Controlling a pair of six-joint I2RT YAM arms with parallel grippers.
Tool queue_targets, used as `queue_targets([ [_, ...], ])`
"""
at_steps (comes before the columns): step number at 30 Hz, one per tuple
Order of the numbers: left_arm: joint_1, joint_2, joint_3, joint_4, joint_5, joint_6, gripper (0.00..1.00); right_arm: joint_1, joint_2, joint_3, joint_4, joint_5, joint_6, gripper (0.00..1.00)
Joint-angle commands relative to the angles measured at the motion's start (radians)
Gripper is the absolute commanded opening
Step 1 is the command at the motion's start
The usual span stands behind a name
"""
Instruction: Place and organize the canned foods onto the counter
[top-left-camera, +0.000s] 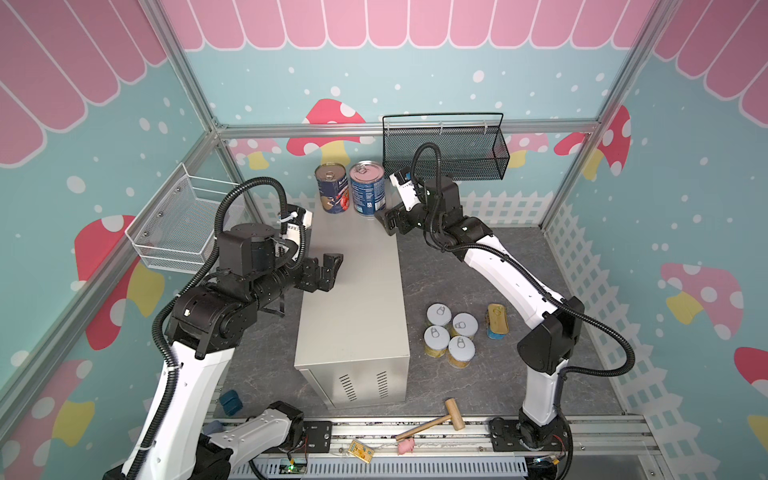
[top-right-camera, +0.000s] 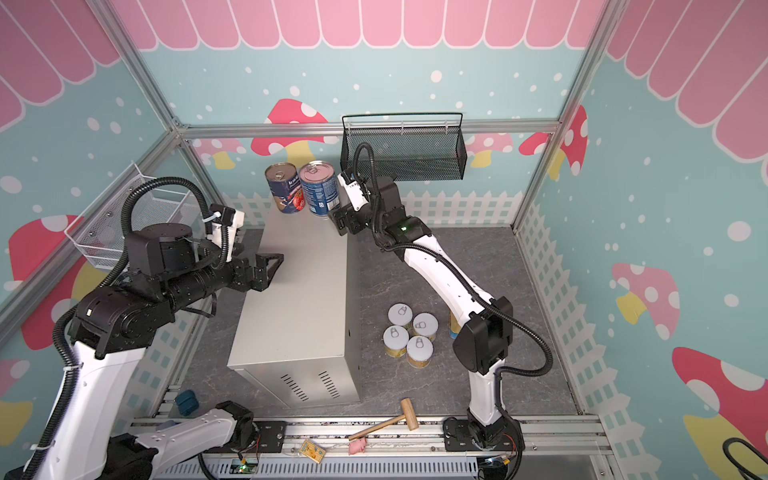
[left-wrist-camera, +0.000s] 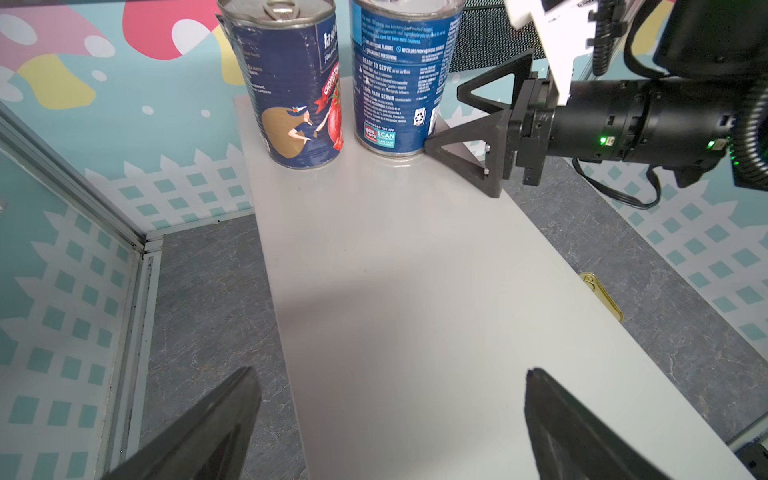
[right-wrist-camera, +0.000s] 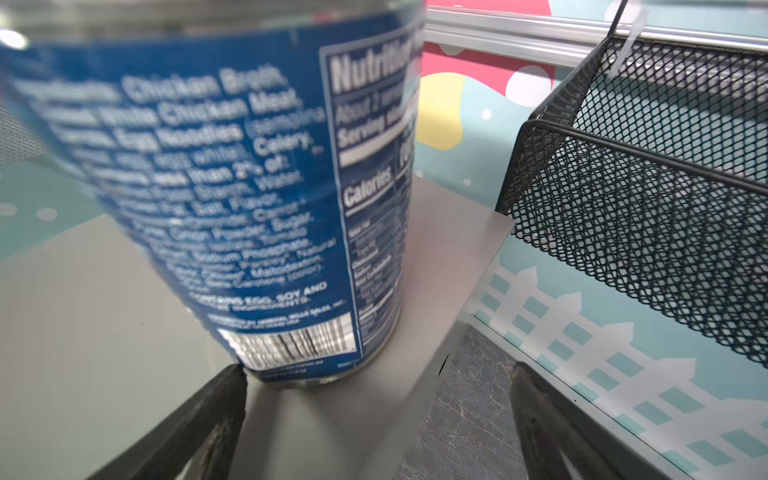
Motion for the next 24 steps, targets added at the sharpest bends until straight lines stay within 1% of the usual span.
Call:
queue_targets([
  [1,0.005,-0.023,-0.012,0.015,0.010,0.022,0.99,0.000,0.026,0.022,-0.024,0.027,0.006,0.99],
  [7,0.004,-0.032,-0.019,0.016,0.008,0.022,0.99,0.001,0.029,0.023,-0.027,0.027,0.011,0.99],
  [12,0.003,-0.037,-0.025,0.016,0.008,0.022,0.99,0.006,0.023,0.022,-0.027,-0.058,-0.006,0.99],
  [14,0.005,-0.038,-0.025,0.016,0.009,0.021,0.99,0.011,0.023,0.022,-0.026,-0.071,-0.012,0.99],
  [24,0.005,-0.040,-0.026,0.016,0.005,0.022,0.99,0.017,0.040,0.030,-0.022,-0.065,-0.006,0.99],
])
